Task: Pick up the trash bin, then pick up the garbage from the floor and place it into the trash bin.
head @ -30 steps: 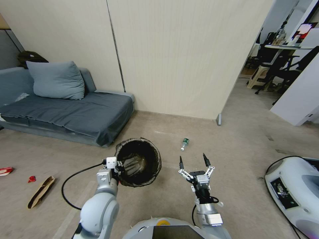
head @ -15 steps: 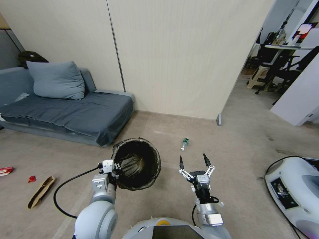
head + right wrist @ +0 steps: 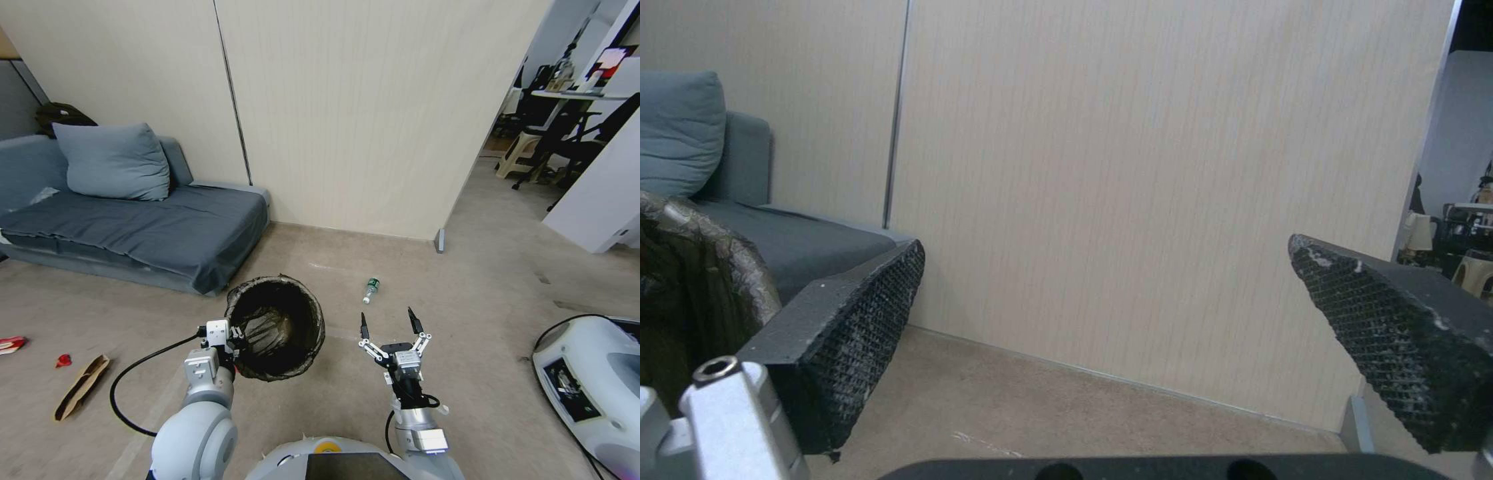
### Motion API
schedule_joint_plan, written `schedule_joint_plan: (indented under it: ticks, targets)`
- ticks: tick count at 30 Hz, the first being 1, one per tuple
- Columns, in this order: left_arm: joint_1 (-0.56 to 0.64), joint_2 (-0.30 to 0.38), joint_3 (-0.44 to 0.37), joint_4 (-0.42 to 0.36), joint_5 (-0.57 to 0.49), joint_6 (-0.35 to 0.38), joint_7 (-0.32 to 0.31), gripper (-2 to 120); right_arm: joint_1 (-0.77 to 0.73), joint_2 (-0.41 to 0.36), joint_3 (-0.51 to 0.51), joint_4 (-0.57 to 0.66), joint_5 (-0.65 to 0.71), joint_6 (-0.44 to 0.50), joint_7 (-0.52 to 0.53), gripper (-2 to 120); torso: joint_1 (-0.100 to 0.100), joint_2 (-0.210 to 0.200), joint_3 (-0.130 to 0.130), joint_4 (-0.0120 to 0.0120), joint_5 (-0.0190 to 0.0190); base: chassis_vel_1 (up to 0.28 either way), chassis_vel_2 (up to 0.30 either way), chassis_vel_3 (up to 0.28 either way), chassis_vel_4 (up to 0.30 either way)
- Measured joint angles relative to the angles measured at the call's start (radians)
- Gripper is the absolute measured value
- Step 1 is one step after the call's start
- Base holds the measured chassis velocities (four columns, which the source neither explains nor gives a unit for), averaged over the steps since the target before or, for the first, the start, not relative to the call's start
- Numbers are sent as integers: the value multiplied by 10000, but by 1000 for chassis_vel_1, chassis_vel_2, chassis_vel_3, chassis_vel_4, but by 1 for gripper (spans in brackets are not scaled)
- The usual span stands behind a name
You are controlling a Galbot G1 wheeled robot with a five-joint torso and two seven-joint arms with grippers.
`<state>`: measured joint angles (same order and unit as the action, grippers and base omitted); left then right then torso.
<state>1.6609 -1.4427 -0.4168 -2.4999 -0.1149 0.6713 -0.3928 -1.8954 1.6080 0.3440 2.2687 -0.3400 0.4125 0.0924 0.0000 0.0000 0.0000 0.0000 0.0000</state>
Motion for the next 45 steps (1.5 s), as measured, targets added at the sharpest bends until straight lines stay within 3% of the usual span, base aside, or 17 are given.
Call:
schedule_joint_plan:
  ticks: [45]
  targets:
    - [15, -172, 60, 0, 215, -134, 52, 1, 164, 0, 109, -53, 81, -49, 41, 100, 1, 0, 0, 0, -1, -41, 42, 42, -43]
